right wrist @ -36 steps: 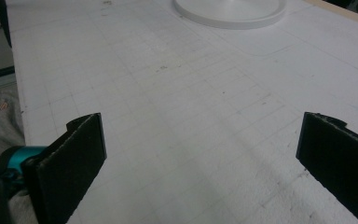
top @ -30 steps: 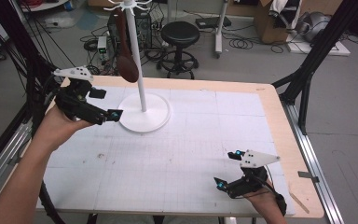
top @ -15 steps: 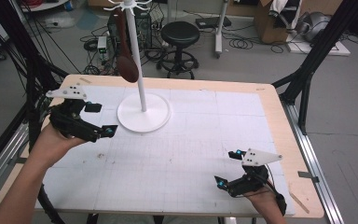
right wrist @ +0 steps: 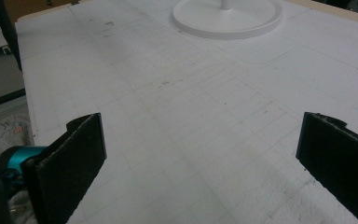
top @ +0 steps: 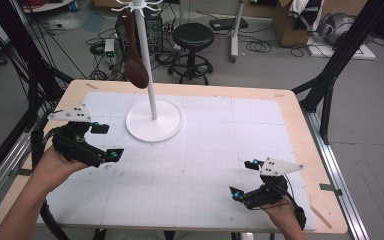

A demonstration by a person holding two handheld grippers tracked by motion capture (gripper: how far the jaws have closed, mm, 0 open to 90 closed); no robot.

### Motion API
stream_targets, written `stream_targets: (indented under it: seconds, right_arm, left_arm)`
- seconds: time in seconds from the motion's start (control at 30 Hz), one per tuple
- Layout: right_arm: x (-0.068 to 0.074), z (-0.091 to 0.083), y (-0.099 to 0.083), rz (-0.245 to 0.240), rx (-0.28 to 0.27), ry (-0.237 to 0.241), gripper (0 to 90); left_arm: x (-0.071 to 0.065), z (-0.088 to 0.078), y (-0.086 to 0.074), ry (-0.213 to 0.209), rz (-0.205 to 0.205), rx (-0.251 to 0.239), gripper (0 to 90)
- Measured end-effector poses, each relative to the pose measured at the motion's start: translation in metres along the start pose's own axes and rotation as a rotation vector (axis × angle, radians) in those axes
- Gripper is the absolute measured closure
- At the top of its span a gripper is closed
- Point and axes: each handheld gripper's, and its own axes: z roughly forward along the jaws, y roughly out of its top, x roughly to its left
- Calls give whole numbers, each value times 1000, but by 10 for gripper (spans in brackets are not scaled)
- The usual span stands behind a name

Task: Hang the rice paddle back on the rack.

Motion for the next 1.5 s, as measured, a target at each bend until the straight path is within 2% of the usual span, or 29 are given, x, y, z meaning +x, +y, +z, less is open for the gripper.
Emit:
stream_targets:
  seconds: [0.33,0.53,0.87,1.5]
  right_arm:
    - [-1,0,1,-6,-6,1,3]
    - [2,-1,3,-11,-8,-6,3]
    - [3,-5,6,6,-36,-10,3]
    - [4,-11,9,10,-63,-15,3]
  left_arm:
    - [-6,1,-10,-1,13,14,17]
    - [-4,6,-24,-12,-2,10,17]
    - [-3,7,-45,-14,-19,-16,17]
    - [5,5,-77,-2,-6,-59,17]
